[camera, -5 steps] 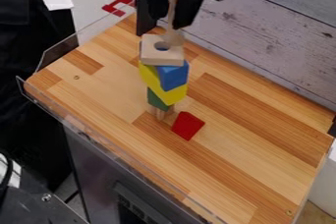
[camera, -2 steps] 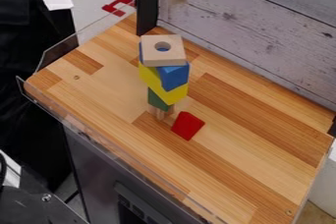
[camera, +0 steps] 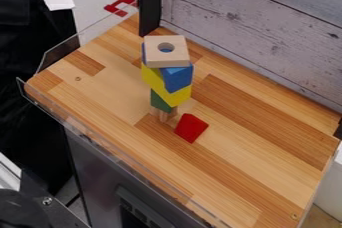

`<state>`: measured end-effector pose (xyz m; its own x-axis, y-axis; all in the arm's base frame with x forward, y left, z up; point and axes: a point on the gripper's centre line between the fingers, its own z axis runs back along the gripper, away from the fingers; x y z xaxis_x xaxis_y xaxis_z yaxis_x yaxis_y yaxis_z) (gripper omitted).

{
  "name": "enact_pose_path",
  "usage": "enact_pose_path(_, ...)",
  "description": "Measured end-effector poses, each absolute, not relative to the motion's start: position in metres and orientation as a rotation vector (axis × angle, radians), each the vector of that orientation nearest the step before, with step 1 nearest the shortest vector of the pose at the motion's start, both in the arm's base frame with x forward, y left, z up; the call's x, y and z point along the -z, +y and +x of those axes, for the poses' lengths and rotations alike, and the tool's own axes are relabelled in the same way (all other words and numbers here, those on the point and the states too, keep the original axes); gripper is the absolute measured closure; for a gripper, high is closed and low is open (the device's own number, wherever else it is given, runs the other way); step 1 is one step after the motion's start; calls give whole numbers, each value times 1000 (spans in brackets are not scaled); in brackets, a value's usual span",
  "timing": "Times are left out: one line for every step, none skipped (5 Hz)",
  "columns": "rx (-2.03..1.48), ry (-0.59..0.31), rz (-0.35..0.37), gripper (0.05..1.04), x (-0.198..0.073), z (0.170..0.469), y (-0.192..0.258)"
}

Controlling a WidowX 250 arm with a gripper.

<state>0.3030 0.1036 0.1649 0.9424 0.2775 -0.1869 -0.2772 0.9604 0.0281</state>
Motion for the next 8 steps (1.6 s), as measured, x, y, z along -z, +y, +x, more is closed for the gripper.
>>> enact_pose_path(-270,200,56,729,-128,295,117)
enact_pose_path(-251,261,87,729,-85,284,126)
enact_pose_path(-230,280,39,729,-55,283,124)
enact_pose_path(-242,306,0,729,-38,282,126)
enact_pose_path(-276,333,-37,669,-27,281,127)
enact_pose_path(-337,370,-29,382,-28,279,133)
enact_pose_path(-355,326,-12,115,-43,281,135)
enact_pose_path(-337,197,50,83,-93,285,137)
